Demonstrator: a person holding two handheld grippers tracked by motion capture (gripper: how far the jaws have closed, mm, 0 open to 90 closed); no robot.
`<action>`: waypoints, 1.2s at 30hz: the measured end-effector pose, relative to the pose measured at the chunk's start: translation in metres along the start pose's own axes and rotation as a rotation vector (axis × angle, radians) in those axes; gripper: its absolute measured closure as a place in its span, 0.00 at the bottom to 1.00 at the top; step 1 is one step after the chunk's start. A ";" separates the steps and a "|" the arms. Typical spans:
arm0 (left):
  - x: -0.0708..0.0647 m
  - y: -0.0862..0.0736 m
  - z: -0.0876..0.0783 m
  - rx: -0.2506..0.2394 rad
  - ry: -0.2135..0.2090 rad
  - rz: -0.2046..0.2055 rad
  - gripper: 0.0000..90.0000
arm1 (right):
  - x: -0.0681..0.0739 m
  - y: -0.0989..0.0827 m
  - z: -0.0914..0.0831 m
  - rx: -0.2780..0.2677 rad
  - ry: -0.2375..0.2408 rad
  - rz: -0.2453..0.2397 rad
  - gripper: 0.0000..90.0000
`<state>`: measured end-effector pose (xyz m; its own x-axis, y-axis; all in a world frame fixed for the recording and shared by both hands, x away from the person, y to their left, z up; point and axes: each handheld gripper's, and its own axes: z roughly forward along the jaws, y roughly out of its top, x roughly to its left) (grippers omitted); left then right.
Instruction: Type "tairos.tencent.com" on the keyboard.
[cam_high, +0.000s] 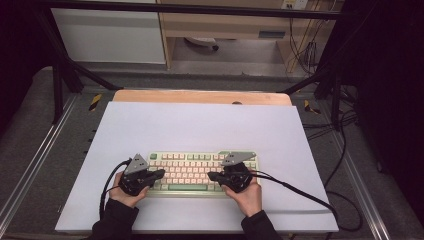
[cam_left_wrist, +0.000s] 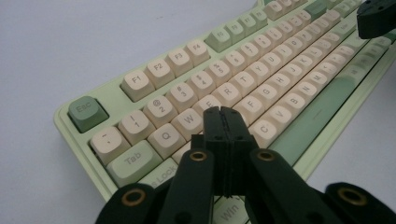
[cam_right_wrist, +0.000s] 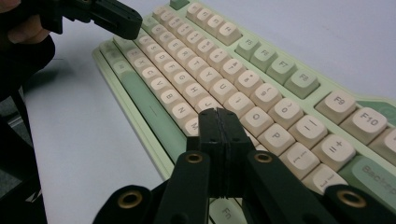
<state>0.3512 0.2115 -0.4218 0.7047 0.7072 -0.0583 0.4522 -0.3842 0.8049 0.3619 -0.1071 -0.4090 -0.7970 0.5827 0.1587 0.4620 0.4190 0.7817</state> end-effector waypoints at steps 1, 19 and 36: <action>-0.001 0.001 0.001 0.001 -0.002 0.003 1.00 | -0.001 -0.001 -0.001 -0.004 -0.007 0.004 1.00; -0.016 0.008 0.016 0.017 -0.038 0.033 1.00 | -0.009 -0.010 -0.006 0.001 -0.006 0.038 1.00; -0.025 0.006 0.027 0.053 -0.059 0.062 1.00 | -0.011 -0.010 -0.010 -0.008 -0.005 0.043 1.00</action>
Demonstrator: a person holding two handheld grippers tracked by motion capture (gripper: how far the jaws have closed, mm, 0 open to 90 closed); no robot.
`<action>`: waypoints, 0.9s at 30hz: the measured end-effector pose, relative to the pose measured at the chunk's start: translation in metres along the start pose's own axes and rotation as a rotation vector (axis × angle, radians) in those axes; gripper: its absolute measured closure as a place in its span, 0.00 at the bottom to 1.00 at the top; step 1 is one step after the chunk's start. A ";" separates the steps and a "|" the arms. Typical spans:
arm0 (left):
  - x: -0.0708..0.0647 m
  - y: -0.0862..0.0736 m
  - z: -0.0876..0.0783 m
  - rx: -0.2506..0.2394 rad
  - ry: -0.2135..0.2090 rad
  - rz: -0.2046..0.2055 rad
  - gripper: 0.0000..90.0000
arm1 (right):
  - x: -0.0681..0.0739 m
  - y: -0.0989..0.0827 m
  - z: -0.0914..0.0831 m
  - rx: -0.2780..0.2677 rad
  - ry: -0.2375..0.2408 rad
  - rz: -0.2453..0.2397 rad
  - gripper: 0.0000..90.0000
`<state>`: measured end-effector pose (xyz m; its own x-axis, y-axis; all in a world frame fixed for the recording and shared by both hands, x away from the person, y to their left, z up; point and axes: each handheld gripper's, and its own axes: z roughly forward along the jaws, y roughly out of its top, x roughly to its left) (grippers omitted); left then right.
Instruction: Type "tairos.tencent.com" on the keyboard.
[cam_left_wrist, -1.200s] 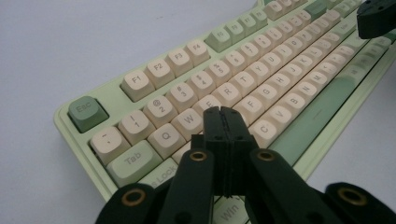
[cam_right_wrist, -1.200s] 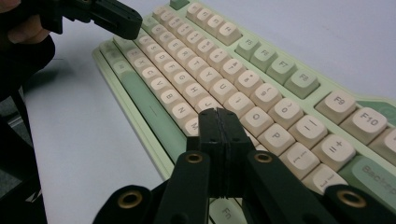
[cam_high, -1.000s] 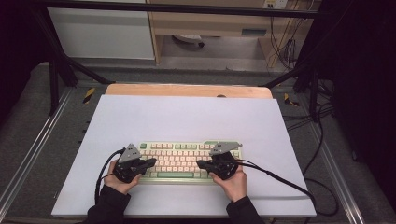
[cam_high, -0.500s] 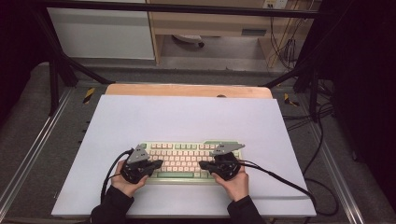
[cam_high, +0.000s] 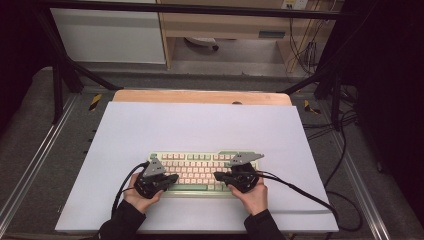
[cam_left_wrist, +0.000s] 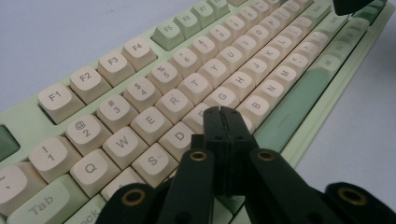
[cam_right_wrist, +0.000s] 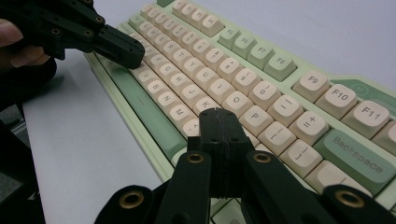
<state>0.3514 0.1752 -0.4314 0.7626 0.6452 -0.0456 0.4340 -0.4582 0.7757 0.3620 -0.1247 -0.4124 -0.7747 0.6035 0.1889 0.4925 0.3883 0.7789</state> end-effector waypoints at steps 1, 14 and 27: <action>0.000 0.000 0.000 0.001 -0.001 0.001 1.00 | 0.000 0.000 0.000 -0.002 0.000 -0.001 1.00; -0.001 -0.001 -0.002 -0.005 0.003 0.010 1.00 | -0.001 0.000 -0.001 -0.001 -0.003 0.002 1.00; 0.005 -0.001 -0.015 -0.037 0.013 -0.006 1.00 | -0.002 -0.001 0.000 0.003 -0.003 0.000 1.00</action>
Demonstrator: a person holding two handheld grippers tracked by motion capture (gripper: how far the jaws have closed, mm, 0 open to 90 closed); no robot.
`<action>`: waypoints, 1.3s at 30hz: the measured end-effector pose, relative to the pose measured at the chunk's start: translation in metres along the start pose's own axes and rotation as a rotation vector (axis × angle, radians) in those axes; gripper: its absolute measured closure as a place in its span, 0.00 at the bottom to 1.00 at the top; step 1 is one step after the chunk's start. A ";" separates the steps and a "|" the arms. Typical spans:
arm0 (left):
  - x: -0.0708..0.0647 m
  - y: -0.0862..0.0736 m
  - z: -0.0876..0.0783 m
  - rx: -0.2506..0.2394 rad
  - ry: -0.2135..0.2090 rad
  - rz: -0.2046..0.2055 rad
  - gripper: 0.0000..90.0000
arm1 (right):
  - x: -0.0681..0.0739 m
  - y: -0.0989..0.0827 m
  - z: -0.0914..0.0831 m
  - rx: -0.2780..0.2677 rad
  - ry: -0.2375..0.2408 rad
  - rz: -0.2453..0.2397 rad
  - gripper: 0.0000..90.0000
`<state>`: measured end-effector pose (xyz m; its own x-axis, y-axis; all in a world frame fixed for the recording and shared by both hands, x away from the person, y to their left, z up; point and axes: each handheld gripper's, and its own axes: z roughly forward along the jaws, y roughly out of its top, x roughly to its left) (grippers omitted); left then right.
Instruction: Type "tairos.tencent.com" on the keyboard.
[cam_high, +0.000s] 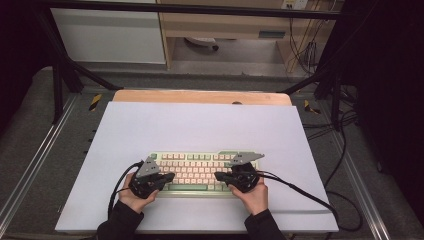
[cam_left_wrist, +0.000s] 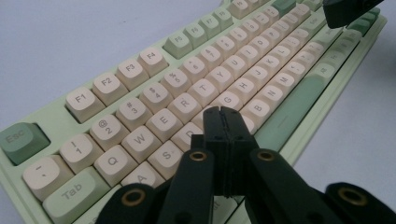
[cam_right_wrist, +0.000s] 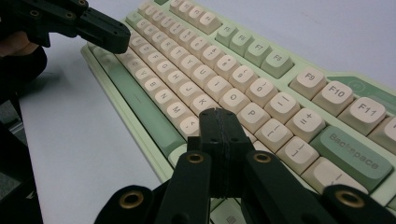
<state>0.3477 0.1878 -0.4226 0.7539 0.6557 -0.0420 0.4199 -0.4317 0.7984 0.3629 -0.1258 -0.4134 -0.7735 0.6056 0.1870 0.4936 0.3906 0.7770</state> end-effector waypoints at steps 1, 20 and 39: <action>0.000 0.000 -0.001 -0.003 0.003 -0.003 1.00 | 0.000 0.000 0.000 -0.001 0.000 0.000 1.00; 0.008 0.005 -0.005 -0.014 0.023 -0.020 1.00 | 0.000 0.001 -0.002 -0.002 -0.004 -0.001 1.00; 0.015 0.014 0.011 -0.008 0.069 -0.035 1.00 | 0.000 0.001 -0.001 0.000 -0.004 -0.002 1.00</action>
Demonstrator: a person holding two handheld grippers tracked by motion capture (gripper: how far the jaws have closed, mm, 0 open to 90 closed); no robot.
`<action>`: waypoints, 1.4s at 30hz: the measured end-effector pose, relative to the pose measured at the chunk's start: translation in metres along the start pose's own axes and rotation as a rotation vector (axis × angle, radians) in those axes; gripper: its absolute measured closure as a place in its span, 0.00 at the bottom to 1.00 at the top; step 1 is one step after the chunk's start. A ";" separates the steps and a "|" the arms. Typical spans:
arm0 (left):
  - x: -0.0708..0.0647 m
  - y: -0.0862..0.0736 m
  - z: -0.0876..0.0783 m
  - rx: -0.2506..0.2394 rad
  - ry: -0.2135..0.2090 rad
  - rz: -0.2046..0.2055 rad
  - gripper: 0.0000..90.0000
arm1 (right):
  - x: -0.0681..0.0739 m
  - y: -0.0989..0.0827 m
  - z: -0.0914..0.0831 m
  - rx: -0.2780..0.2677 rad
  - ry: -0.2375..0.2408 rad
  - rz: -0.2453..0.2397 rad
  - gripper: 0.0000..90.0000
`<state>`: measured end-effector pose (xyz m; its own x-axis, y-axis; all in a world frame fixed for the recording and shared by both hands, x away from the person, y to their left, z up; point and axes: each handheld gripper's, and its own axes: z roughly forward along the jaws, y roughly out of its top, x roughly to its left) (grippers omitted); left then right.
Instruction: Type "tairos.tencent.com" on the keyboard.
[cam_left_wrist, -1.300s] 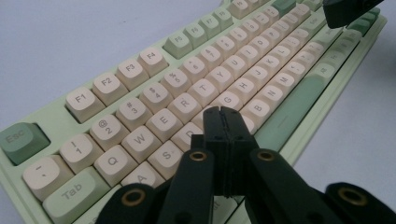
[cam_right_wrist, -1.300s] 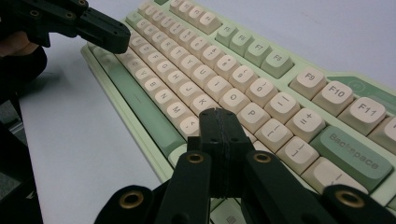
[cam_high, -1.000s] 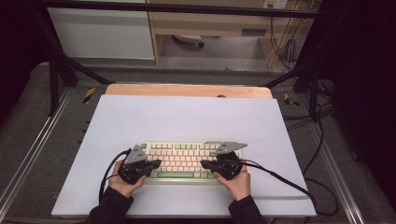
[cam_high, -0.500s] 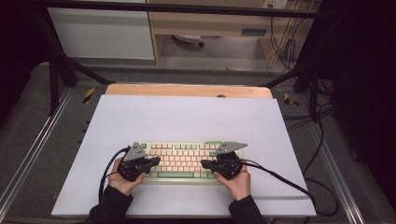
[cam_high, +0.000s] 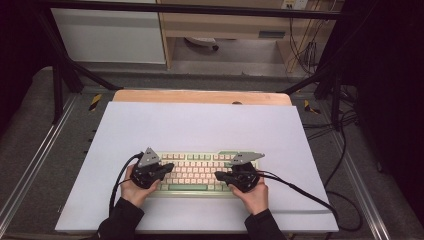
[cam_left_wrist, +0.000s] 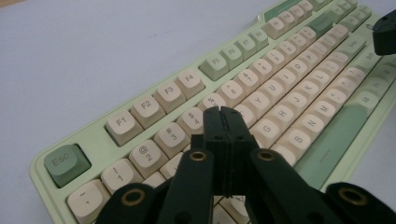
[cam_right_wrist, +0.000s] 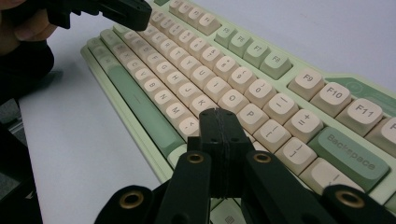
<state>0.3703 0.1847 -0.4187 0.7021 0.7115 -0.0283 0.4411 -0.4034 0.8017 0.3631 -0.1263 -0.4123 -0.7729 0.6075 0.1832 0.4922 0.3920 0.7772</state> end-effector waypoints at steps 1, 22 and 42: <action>0.000 0.000 0.001 0.002 0.003 -0.002 1.00 | 0.000 0.000 0.000 0.000 0.001 0.001 1.00; 0.002 -0.007 0.015 0.041 0.015 0.015 1.00 | 0.000 0.000 0.001 0.005 0.002 0.002 1.00; 0.002 -0.012 -0.004 0.013 0.005 0.013 1.00 | 0.001 0.000 -0.001 -0.003 0.002 -0.002 1.00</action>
<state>0.3646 0.1935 -0.4256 0.7050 0.7090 -0.0151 0.4392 -0.4198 0.7943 0.3618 -0.1266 -0.4112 -0.7747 0.6054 0.1826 0.4895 0.3914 0.7792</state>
